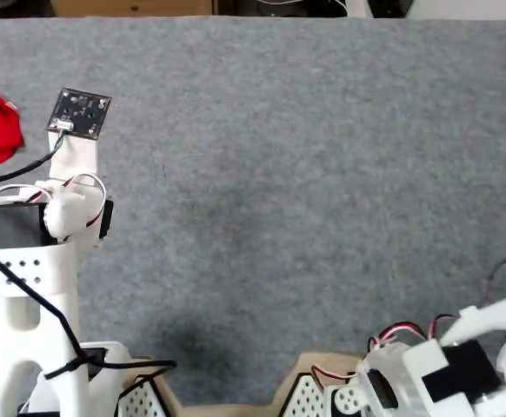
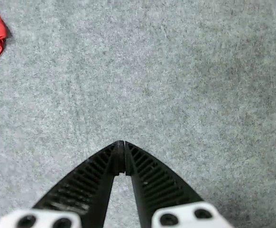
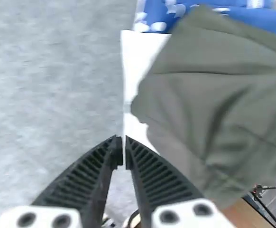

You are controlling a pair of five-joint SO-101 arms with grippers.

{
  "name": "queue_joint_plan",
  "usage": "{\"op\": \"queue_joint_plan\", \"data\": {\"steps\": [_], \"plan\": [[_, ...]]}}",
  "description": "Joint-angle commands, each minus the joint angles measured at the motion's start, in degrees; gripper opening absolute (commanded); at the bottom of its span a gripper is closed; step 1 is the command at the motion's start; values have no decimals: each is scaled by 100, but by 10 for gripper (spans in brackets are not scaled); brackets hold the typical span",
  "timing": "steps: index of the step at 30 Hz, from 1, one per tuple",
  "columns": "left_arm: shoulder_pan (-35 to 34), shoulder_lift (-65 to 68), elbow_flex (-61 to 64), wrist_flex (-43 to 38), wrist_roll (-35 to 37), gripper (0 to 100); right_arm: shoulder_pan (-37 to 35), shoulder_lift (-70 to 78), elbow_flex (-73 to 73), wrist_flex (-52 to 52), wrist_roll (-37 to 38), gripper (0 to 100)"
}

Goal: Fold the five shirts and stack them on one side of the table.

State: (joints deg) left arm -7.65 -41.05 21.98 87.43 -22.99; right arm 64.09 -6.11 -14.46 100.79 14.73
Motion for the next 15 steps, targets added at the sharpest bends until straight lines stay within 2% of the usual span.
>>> {"op": "queue_joint_plan", "data": {"steps": [1, 7, 10, 15], "plan": [[-44, -207, -44, 26, 325, 19, -646, -84, -251, 123, 18, 5], [-264, -769, 132, -26, 360, 19, -1631, -760, 462, 105, 422, 4], [-1248, -848, 158, -431, 352, 19, -2396, -1288, 1200, 88, 378, 5], [-3112, -514, 123, -1670, 193, 20, -4136, -1991, 2404, -202, 369, 5]]}}
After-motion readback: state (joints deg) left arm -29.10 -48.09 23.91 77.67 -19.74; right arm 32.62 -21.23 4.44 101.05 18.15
